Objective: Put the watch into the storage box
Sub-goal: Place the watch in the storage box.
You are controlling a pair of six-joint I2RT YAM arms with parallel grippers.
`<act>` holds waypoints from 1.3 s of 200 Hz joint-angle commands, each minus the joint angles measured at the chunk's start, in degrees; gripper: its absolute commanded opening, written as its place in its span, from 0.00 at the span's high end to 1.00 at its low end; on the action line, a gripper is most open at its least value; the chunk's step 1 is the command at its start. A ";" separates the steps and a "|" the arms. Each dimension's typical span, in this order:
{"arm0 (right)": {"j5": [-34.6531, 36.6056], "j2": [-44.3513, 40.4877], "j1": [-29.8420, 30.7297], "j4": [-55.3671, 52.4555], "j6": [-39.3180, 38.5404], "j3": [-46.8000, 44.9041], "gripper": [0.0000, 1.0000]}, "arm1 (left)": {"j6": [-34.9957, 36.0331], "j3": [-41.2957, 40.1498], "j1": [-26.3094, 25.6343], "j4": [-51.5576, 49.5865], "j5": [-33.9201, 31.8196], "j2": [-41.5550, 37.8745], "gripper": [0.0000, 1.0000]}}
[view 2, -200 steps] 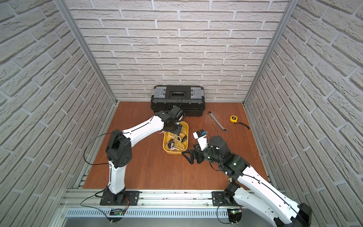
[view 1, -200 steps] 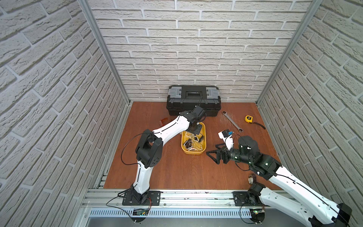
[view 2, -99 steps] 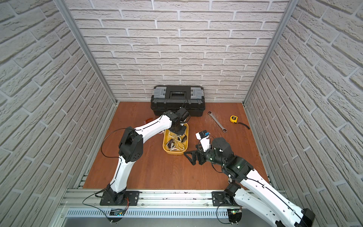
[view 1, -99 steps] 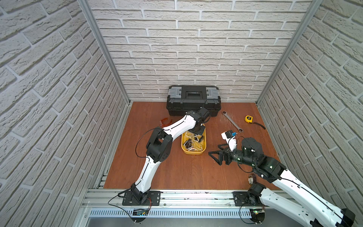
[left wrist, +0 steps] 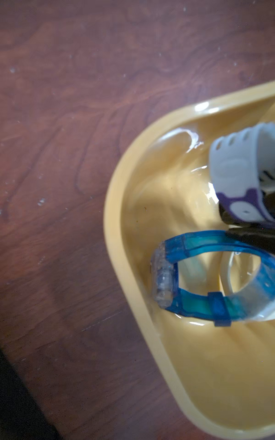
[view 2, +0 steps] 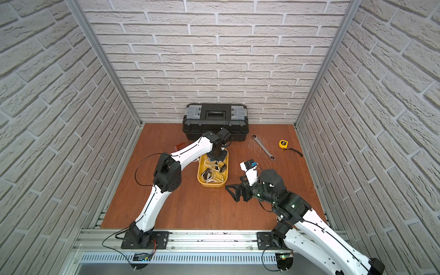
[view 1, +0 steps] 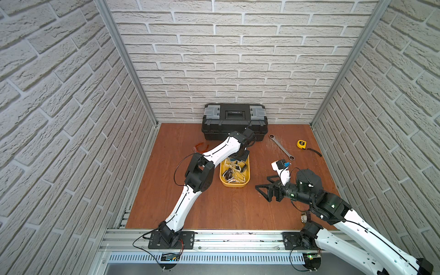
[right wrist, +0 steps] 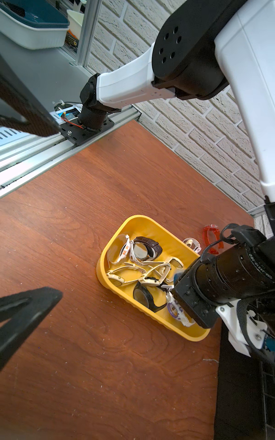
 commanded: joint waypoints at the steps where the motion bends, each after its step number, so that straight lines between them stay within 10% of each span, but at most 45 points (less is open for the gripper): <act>1: 0.75 -0.67 0.03 0.64 -1.17 -0.59 0.00 | -0.63 -1.54 0.65 -1.24 -1.77 -1.09 0.90; 146: 0.64 0.17 0.07 1.44 -1.40 -0.59 0.00 | -0.95 2.85 0.89 -2.19 -2.53 -3.95 0.56; 260: -0.76 2.82 0.07 4.95 0.10 -0.81 0.00 | -9.41 -34.51 13.74 16.75 5.48 -38.45 0.25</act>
